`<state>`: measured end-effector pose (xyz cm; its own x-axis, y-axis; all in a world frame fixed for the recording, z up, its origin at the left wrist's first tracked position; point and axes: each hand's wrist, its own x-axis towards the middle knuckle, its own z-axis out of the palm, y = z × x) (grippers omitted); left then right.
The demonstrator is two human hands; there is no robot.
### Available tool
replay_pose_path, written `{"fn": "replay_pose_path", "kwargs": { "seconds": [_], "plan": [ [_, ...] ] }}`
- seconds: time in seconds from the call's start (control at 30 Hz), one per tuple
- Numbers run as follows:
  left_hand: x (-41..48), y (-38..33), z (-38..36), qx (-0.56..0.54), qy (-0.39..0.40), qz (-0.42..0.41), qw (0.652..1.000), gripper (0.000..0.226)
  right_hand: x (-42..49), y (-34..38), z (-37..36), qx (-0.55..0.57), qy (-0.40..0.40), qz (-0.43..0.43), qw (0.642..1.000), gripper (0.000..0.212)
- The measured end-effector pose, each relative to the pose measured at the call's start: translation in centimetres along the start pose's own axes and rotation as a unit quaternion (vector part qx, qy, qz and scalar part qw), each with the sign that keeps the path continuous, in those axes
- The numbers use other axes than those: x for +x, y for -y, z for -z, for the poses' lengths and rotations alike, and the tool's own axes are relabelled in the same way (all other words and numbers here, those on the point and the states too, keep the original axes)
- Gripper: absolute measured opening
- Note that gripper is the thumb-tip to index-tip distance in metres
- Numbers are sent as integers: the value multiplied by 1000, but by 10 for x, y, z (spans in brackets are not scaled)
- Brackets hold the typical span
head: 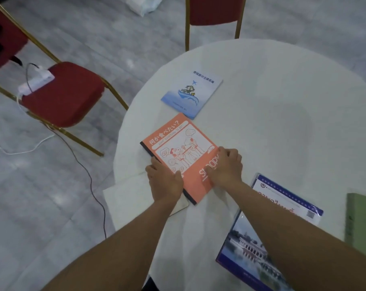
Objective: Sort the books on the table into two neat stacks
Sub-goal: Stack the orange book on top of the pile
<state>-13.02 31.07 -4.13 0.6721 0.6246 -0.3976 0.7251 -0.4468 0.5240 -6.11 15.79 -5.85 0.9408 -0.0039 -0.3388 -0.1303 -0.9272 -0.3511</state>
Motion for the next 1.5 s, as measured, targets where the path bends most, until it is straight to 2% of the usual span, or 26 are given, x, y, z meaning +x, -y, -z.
{"fn": "replay_pose_path", "kwargs": {
  "seconds": [0.1, 0.17, 0.3, 0.43, 0.53, 0.67, 0.87, 1.1, 1.2, 1.33, 1.4, 1.5],
  "plan": [
    [7, -6, 2, -54, 16, 68, 996, 66, 5, 4, 8, 10, 37, -31, 999, 76],
    [11, -9, 5, -59, 33, 84, 994, 56, 3, 5, 11, 9, 56, -43, 997, 81],
    [14, -9, 9, -134, 77, 61, 986, 36, -9, -1, 12, 20, 60, -59, 996, 82],
    [7, -19, 18, -228, 116, 34, 966, 24, -26, -13, 18, 49, 63, -72, 994, 73],
    [-5, -33, 22, -273, 139, 34, 951, 24, -37, -20, 27, 139, 60, -106, 983, 56],
    [-26, -51, 21, -298, 162, 9, 941, 23, -55, -34, 50, 307, 98, -130, 938, 48],
    [-64, -67, 8, -279, 203, -23, 938, 21, -97, -79, 78, 418, 108, -145, 890, 43],
    [-102, -86, -10, -235, 229, -69, 942, 24, -143, -124, 86, 554, 138, -139, 809, 34],
    [-116, -93, -15, -237, 253, -69, 935, 27, -158, -137, 90, 580, 146, -132, 791, 34],
    [-133, -93, -26, -236, 292, -51, 926, 32, -175, -154, 96, 648, 156, -137, 733, 39],
    [-141, -89, -36, -195, 298, -75, 931, 27, -181, -164, 99, 655, 119, -156, 729, 35],
    [-154, -81, -52, -118, 293, -145, 938, 27, -188, -179, 98, 599, 39, -186, 778, 28]
  ]
}}
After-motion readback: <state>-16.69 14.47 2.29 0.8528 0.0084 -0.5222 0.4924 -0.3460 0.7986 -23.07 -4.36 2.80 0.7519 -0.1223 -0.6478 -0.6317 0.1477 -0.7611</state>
